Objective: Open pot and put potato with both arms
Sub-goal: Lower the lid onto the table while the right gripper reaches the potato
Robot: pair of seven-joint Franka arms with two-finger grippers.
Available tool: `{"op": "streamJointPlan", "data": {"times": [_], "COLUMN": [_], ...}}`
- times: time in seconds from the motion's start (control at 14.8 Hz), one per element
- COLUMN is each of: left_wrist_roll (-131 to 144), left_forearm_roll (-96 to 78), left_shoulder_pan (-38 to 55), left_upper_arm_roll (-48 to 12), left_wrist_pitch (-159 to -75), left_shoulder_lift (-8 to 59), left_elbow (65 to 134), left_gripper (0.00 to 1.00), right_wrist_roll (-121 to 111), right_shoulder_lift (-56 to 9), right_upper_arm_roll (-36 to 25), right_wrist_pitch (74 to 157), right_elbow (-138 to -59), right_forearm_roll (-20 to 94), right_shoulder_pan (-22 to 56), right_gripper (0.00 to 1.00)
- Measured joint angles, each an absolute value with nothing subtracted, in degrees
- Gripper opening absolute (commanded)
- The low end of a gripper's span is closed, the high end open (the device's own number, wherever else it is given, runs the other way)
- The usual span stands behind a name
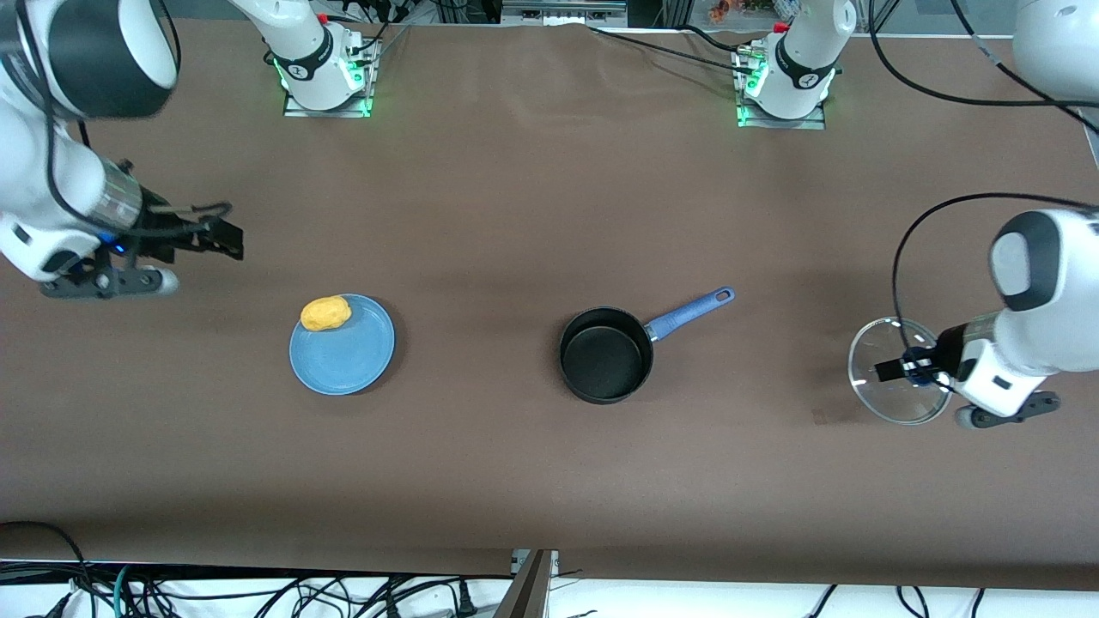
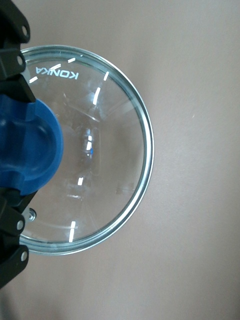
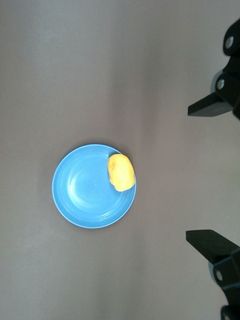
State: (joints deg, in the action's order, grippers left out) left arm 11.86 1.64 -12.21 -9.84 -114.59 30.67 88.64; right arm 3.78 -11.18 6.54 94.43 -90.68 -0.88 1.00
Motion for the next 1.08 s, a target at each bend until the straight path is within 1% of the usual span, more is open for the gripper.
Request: {"op": "streamJointPlan", "data": {"times": [0.27, 0.41, 0.54, 0.61, 0.74, 0.81, 0.88, 1.01, 1.08], "left_wrist_roll": [11.73, 11.63, 11.54, 11.45, 11.37, 11.37, 11.37, 11.30, 11.27], "left_forearm_roll": [2.37, 2.46, 2.49, 2.70, 5.19, 6.23, 6.73, 6.85, 6.86], "left_shoulder_pan": [-12.21, -12.21, -12.20, -12.20, -12.21, -12.21, -12.21, -12.22, -12.22], "left_upper_arm_roll": [-9.89, -9.89, -9.88, -9.87, -9.85, -9.86, -9.86, -9.84, -9.83], "left_wrist_pitch": [-124.10, -128.97, -132.56, -134.01, -136.41, -137.16, -137.50, -137.70, -137.77], "left_shoulder_lift": [31.44, 31.53, 31.56, 31.57, 31.70, 31.89, 32.05, 32.08, 32.07], "left_elbow": [98.28, 102.87, 106.16, 107.49, 109.59, 110.19, 110.44, 110.51, 110.50], "left_gripper": [0.29, 0.29, 0.30, 0.34, 0.61, 0.71, 0.79, 1.00, 1.00], "right_wrist_roll": [3.78, 3.78, 3.80, 4.13, 8.83, 12.61, 16.39, 23.35, 26.22], "right_shoulder_lift": [-13.95, -17.10, -20.30, -21.65, -23.91, -24.81, -25.61, -26.98, -27.57], "right_upper_arm_roll": [6.50, 6.48, 6.48, 6.48, 6.48, 6.52, 6.57, 6.62, 6.66], "right_wrist_pitch": [94.72, 95.41, 98.65, 100.21, 102.54, 103.20, 103.49, 104.14, 105.46], "right_elbow": [-90.61, -90.68, -90.68, -90.67, -90.65, -90.65, -90.65, -90.90, -91.54], "right_forearm_roll": [-0.90, -0.91, -0.91, -0.90, -0.86, -0.84, -0.82, -0.81, -0.81], "right_shoulder_pan": [0.93, 0.92, 0.92, 0.93, 0.95, 1.03, 1.25, 1.78, 1.93], "right_gripper": [1.00, 1.00, 0.99, 1.00, 0.99, 0.99, 1.00, 0.99, 0.99]}}
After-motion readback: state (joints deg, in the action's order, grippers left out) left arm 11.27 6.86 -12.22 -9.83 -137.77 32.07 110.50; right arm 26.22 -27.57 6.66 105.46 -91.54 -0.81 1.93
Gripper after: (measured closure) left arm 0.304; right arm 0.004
